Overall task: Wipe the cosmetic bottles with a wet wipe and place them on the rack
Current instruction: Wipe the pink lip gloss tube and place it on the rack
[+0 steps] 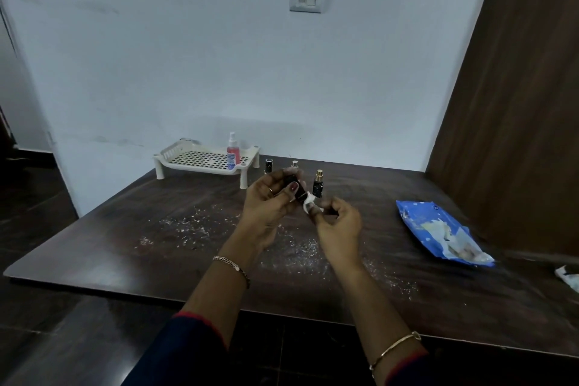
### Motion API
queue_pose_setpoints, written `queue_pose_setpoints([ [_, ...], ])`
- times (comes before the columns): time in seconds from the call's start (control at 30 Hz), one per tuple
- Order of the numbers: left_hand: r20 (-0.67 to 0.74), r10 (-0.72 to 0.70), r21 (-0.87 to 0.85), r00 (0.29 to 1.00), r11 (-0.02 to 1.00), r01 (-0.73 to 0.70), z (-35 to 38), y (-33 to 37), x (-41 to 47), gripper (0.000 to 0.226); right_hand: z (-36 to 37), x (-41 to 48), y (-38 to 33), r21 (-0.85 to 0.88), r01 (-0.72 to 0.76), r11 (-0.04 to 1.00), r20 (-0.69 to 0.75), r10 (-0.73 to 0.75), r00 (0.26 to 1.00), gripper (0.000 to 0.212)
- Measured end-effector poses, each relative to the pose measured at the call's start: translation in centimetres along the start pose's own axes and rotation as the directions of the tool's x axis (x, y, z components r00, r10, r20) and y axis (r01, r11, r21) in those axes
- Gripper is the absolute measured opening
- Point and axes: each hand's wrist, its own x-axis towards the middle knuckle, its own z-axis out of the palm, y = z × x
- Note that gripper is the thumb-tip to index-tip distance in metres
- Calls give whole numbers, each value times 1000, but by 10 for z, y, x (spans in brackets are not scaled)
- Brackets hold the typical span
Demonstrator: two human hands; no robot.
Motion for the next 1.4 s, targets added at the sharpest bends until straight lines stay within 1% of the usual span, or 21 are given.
queue_pose_setpoints([
  [0.07,8,15,-17,1000,1000,-15,-5,0,1,25,-5,-5,8,-33,-56,998,13,57,998,18],
  [0.17,30,23,-8,999,1000,-23,-9,-2,3,26,-9,-14,20,-26,-114,993,-2,114,994,10],
  [0.3,21,6,-34,1000,999,-6,-11,-5,1,24,-11,-18,25,-29,-97,995,-11,97,995,18],
  [0.4,32,8,-47,999,999,-7,-13,-6,0,24,-11,-20,25,-21,-109,994,-18,109,994,14],
  [0.5,69,9,-33,998,999,-6,-11,1,1,26,-9,-16,14,-8,-142,990,-6,142,990,18],
  [0.6,120,6,48,993,999,-12,-5,5,-1,25,-3,-8,-3,96,-132,987,12,132,991,14],
  [0.7,115,1,71,993,997,-10,-4,1,-2,26,4,-6,-16,232,-141,962,-8,147,989,12],
  [0.93,64,-9,57,998,998,6,-5,-5,-3,29,5,-9,-23,334,-191,923,17,197,980,10],
  [1.03,45,-6,42,999,999,4,-4,-7,-5,35,3,-8,-23,416,-272,868,49,277,960,9],
  [1.1,24,-12,47,1000,999,10,-3,-8,-6,32,5,-7,-23,476,-307,824,59,319,946,11],
  [1.17,9,-18,53,1000,998,18,-2,-10,-7,29,7,-9,-21,508,-309,804,53,329,943,15],
  [1.23,5,-19,63,1000,998,18,-2,-10,-8,29,8,-12,-21,513,-301,804,44,326,944,13],
  [1.3,4,-15,66,1000,998,15,-2,-9,-8,30,9,-15,-21,470,-264,842,15,292,956,8],
  [1.4,11,-19,62,1000,998,18,-1,-7,-6,27,6,-15,-19,307,-175,936,-19,190,982,10],
])
